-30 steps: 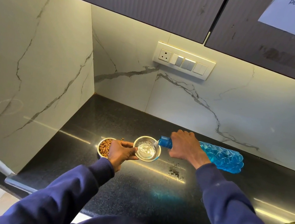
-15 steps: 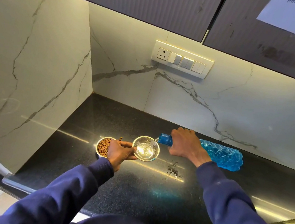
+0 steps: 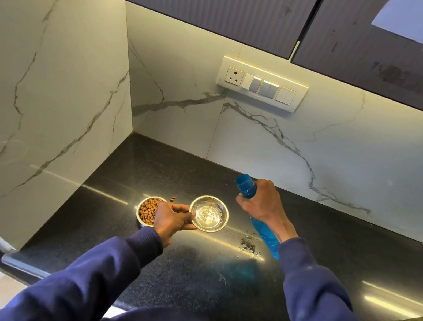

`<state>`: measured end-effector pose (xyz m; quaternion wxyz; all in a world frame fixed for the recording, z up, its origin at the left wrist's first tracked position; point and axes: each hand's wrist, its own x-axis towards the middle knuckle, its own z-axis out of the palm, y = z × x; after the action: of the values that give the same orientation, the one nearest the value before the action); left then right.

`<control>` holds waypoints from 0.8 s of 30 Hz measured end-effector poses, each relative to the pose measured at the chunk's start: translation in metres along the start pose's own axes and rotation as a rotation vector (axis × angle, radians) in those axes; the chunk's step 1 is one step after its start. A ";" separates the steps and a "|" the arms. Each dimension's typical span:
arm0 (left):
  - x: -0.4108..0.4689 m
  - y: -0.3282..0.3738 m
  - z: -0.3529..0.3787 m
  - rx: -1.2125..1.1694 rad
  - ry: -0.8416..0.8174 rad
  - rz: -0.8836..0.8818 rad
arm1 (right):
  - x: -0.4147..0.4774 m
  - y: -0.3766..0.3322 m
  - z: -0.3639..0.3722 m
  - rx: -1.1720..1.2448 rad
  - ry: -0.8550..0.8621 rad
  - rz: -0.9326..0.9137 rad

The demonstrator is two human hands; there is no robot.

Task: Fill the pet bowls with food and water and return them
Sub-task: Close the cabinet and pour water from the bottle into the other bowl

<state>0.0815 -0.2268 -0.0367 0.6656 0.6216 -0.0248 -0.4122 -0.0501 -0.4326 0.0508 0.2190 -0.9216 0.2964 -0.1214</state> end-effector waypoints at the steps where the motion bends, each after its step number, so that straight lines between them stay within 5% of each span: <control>1: 0.000 -0.001 0.001 0.002 0.007 0.004 | 0.000 0.004 0.000 0.095 0.030 0.026; 8: 0.006 -0.013 -0.002 -0.034 0.052 -0.029 | -0.005 0.025 0.011 0.567 0.328 0.211; 17: 0.017 -0.034 -0.008 -0.019 0.186 -0.103 | -0.015 0.046 0.035 0.712 0.504 0.280; 24: 0.028 -0.060 0.001 0.007 0.250 -0.160 | -0.025 0.056 0.040 0.765 0.454 0.212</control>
<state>0.0689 -0.2373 -0.1006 0.6264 0.6702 0.1065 -0.3834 -0.0836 -0.4452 -0.0129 0.4843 -0.6893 0.3634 -0.3979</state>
